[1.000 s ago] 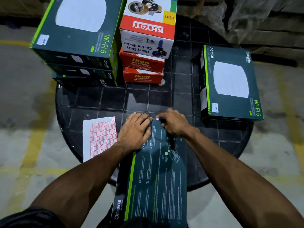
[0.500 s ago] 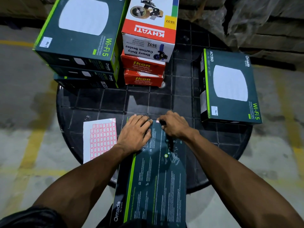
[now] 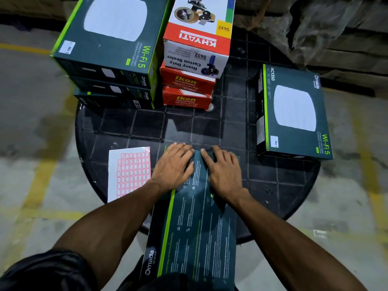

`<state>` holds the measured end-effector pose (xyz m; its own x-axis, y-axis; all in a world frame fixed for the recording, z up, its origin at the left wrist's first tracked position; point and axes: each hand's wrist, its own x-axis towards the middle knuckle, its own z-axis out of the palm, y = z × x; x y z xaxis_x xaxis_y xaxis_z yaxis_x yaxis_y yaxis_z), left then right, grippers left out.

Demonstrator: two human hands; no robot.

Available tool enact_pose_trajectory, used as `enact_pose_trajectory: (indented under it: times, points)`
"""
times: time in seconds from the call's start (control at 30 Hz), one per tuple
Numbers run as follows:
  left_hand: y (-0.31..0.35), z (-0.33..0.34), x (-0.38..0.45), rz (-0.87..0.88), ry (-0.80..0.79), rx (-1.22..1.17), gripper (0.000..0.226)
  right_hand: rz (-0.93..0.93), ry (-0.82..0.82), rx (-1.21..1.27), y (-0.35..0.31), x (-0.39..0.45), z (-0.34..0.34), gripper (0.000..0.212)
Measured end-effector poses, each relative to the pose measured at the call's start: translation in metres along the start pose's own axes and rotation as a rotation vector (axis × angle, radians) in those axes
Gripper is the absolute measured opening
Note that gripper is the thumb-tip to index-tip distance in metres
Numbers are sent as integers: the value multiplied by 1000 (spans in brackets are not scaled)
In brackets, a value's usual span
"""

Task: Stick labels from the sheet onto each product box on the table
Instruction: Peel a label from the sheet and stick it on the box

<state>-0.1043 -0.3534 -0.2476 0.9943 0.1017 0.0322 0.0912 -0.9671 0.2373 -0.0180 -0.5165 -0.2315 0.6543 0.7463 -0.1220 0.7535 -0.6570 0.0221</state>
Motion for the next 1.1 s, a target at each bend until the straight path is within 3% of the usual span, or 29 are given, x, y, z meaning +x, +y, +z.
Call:
enact_pose_trajectory:
  times: [0.2,0.33,0.4,0.47,0.53,0.63,0.8,1.0,1.1]
  points:
    - [0,-1,0,-2,-11,-8,46,-70,-51,-25,2,3,-8,59]
    - [0,0,0,5,17,-15,44,-66,67,340,15,2,-12,36]
    - [-1,1,0,2,13,-15,44,120,-30,607,19,11,-16,29]
    - [-1,1,0,0,11,-15,45,276,-158,756,23,29,-23,38]
    - [-1,2,0,2,11,-17,45,337,-317,787,26,46,-26,40]
    - [-2,4,0,-1,20,-18,44,379,-523,792,26,60,-23,22]
    - [-3,7,1,1,23,-4,43,421,-553,811,22,65,-16,26]
    - [-3,7,0,3,12,21,44,401,-500,882,22,69,-7,9]
    - [-3,7,1,4,-1,32,45,374,-553,964,23,67,-15,33]
